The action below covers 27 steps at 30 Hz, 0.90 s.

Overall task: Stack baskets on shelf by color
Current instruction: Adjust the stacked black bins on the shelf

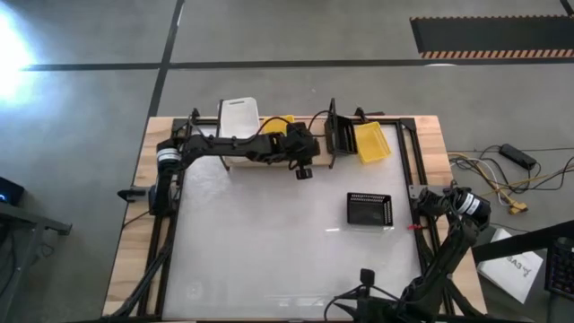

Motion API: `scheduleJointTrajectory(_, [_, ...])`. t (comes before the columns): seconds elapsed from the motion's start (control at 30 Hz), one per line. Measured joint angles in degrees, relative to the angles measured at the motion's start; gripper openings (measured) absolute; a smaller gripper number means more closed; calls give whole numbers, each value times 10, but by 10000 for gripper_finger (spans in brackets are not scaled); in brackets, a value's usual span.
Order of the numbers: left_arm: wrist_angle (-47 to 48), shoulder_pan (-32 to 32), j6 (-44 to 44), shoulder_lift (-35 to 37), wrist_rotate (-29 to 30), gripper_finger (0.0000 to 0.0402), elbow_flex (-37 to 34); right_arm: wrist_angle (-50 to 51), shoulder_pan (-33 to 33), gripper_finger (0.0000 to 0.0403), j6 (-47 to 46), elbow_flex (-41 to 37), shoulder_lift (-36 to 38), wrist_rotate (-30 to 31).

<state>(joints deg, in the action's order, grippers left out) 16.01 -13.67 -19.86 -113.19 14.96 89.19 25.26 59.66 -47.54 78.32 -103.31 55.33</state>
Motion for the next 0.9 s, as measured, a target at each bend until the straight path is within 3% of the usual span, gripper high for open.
scheduleJointTrajectory(0.13, [45, 12, 2, 16, 2, 97, -3, 25, -1, 59, -37, 0, 0, 1])
scheduleJointTrajectory(0.27, [100, 44, 34, 67, 21, 97, -5, 113, -10, 59, -82, 1, 20, 2])
scheduleJointTrajectory(0.47, [118, 118, 80, 161, 93, 97, -86, 404, -36, 48, -185, 24, 101, 43])
scheduleJointTrajectory(0.6, [81, 165, 125, 230, 143, 97, -179, 584, -111, 38, -216, 16, 170, 27])
scheduleJointTrajectory(0.7, [32, 194, 158, 273, 148, 97, -255, 614, -206, 37, -123, -8, 230, -1])
scheduleJointTrajectory(0.8, [-31, 216, 181, 309, 149, 97, -322, 572, -326, 37, 61, -42, 290, -37])
scheduleJointTrajectory(0.9, [-93, 232, 195, 331, 151, 97, -377, 493, -464, 39, 246, -79, 350, -113])
